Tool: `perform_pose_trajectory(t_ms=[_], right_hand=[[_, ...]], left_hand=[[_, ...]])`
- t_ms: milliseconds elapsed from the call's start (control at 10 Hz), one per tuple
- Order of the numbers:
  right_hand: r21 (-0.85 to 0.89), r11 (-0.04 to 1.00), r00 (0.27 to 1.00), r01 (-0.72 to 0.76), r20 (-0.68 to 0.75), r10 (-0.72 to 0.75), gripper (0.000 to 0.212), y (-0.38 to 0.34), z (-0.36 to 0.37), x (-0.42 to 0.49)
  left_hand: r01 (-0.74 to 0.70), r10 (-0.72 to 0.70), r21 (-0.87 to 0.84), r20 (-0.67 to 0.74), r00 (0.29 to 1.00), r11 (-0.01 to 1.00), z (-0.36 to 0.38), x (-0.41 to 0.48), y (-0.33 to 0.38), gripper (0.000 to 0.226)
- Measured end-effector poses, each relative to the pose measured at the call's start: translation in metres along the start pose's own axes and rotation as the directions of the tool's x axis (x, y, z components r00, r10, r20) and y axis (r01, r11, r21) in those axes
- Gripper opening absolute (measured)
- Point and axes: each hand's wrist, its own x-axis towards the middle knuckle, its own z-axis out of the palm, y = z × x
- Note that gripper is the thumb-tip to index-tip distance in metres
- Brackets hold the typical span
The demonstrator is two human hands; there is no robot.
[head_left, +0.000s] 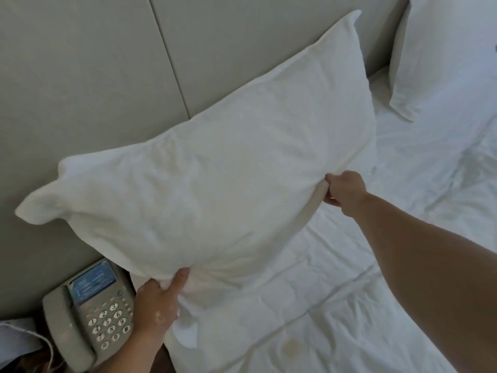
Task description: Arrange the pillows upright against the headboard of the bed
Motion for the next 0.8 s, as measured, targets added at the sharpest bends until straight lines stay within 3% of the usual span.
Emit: perform_pose_trajectory(t_ms=[100,200,300,500,700,800], right_hand=[[-0.071,0.997,0.99,-0.037,0.131,0.046,0.01,0.001,0.001,-0.001],[-0.149,0.989,0.982,-0.021,0.181,0.048,0.018,-0.001,0.001,-0.006],[-0.227,0.974,0.981,-0.013,0.188,0.057,0.02,0.007,-0.008,-0.019],[-0.194,0.98,0.977,-0.035,0.198,0.074,0.014,0.052,-0.041,-0.074],[-0.211,0.976,0.962,-0.047,0.252,0.101,0.019,0.113,-0.117,-0.187],[-0.186,0.982,0.981,-0.044,0.178,0.078,0.017,0.138,-0.162,-0.242]], left_hand=[[0.119,-0.12,-0.085,-0.014,0.993,0.989,0.0,0.007,-0.012,0.041],[0.137,-0.126,-0.187,0.069,0.99,0.973,0.0,0.006,-0.011,0.021],[0.163,-0.126,-0.264,0.152,0.98,0.951,-0.004,0.001,-0.008,0.034],[0.252,-0.235,-0.071,0.184,0.954,0.965,-0.015,-0.016,-0.015,0.063],[0.246,-0.252,0.061,0.333,0.909,0.967,-0.025,-0.076,0.0,0.049],[0.219,-0.232,0.079,0.44,0.868,0.972,-0.026,-0.103,0.0,0.075]])
